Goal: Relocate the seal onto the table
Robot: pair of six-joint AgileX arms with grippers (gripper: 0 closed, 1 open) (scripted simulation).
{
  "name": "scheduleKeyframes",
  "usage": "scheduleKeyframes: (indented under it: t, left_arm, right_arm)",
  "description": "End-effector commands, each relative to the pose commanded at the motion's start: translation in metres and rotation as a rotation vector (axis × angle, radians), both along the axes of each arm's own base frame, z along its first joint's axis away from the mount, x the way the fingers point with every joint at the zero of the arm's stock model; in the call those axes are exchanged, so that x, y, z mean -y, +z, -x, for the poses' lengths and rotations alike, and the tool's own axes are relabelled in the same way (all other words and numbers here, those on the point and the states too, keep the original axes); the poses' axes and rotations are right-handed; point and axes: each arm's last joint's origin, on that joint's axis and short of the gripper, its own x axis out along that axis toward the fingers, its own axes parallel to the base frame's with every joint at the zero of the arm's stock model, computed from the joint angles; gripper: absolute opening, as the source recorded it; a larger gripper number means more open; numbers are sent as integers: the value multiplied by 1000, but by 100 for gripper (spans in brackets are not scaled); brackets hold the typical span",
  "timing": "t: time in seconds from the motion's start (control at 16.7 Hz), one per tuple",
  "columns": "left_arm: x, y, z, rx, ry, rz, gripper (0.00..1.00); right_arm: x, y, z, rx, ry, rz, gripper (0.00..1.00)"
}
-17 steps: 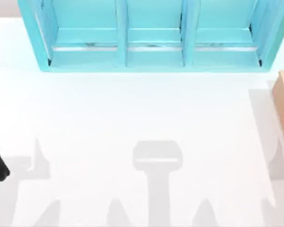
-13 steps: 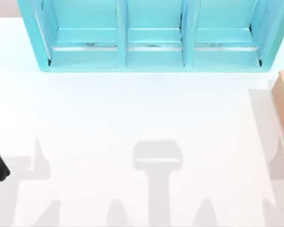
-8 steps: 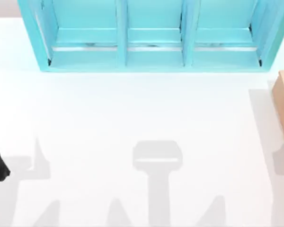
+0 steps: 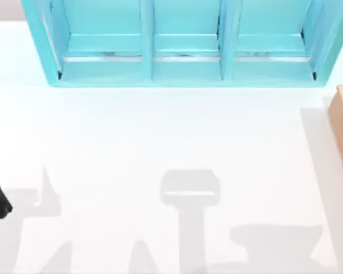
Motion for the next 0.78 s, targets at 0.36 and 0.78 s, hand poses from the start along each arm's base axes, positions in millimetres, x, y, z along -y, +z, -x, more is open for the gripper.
scheduleKeyframes:
  t: [0.36, 0.78]
  left_arm:
    - [0, 0, 0, 0, 0, 0, 100]
    - [0, 0, 0, 0, 0, 0, 100]
  right_arm:
    - [39, -8, -62, -431, -6, -94, 100]
    - [52, -15, -77, -541, -3, -132, 100]
